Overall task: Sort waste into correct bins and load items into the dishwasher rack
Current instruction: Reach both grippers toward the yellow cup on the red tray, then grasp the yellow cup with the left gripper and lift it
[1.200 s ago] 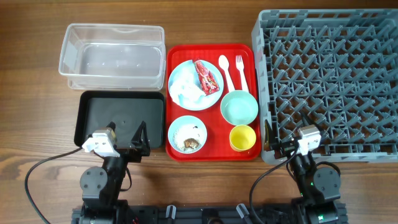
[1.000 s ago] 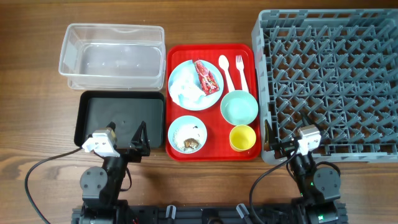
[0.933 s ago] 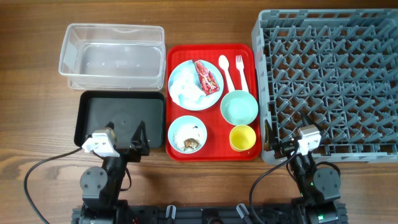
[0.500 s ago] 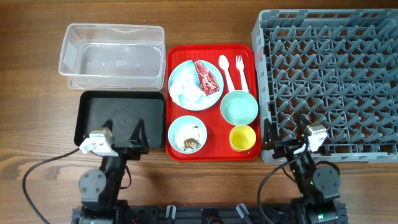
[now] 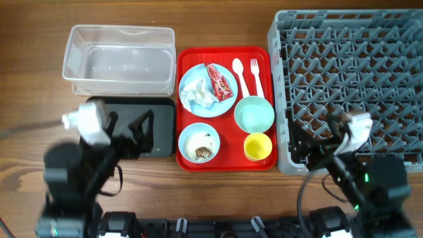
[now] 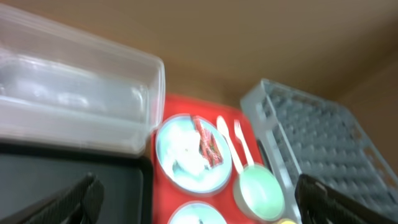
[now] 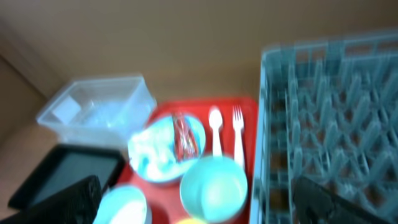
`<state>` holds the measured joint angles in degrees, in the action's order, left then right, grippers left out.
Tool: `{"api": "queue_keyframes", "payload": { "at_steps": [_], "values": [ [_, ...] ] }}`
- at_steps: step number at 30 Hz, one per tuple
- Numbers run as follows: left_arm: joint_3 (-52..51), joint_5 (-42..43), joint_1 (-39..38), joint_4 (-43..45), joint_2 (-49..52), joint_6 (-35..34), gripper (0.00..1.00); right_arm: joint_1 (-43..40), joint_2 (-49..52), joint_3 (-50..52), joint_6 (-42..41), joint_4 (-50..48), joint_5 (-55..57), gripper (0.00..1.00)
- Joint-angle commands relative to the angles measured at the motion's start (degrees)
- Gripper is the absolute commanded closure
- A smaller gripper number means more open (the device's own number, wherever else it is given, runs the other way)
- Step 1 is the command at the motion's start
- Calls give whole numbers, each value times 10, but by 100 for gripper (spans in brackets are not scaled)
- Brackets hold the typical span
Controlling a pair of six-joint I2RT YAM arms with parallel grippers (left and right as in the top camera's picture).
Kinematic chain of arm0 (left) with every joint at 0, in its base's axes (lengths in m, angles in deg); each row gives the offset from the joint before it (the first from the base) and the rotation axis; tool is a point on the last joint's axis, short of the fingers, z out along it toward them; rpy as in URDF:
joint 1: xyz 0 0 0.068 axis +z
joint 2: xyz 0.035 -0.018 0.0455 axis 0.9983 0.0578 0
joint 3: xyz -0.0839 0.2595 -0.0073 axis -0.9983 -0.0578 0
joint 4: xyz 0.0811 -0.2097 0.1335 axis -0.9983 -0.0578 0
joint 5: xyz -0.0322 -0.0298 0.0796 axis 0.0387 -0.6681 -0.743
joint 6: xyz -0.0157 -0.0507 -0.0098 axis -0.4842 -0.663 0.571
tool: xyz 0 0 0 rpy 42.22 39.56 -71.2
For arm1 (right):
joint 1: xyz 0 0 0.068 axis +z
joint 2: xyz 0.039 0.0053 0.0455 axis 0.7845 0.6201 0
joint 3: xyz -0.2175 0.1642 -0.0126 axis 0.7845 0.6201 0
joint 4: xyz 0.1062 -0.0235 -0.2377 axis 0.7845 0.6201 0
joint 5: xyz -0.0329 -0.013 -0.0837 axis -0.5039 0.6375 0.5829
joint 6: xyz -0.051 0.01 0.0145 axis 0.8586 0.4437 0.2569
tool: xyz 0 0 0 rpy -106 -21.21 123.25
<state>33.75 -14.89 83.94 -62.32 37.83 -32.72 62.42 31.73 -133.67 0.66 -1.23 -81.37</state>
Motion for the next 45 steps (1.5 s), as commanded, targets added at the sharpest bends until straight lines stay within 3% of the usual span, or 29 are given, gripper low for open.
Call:
{"api": "queue_keyframes", "payload": {
  "at_steps": [1, 6, 9, 11, 15, 18, 25, 29, 35, 38, 41, 45],
  "values": [
    [146, 115, -7, -40, 121, -1, 0, 3, 118, -141, 29, 98, 6, 0],
    [192, 238, -19, -16, 192, -1, 0, 3, 216, -247, 38, 190, -5, 0],
    [192, 177, -82, -56, 238, -1, 0, 3, 239, -250, 5, 184, -12, 0],
    [192, 91, -210, -104, 313, -1, 0, 3, 258, -250, -78, 191, 70, 0],
    [192, 3, -329, -103, 394, 5, 2, 3, 263, -250, -125, 197, 100, 0],
    [192, -17, -381, -98, 446, 3, 14, 3, 263, -250, -127, 198, 100, 0],
    [192, -23, -443, -54, 579, 2, 30, 3, 267, -250, -125, 197, 100, 0],
    [192, -24, -477, -22, 627, 1, 32, 3, 276, -250, -125, 197, 100, 0],
    [191, -111, -493, -16, 655, 1, 61, 3, 300, -250, -126, 207, 98, 0],
    [191, -130, -488, -13, 655, 1, 96, 3, 303, -250, -125, 214, 98, 0],
    [191, -104, -487, -16, 646, -2, 96, 3, 299, -250, -125, 214, 97, 1],
    [204, 15, -457, -66, 594, -1, 96, 3, 282, -250, -86, 205, 50, 8]
  ]
}}
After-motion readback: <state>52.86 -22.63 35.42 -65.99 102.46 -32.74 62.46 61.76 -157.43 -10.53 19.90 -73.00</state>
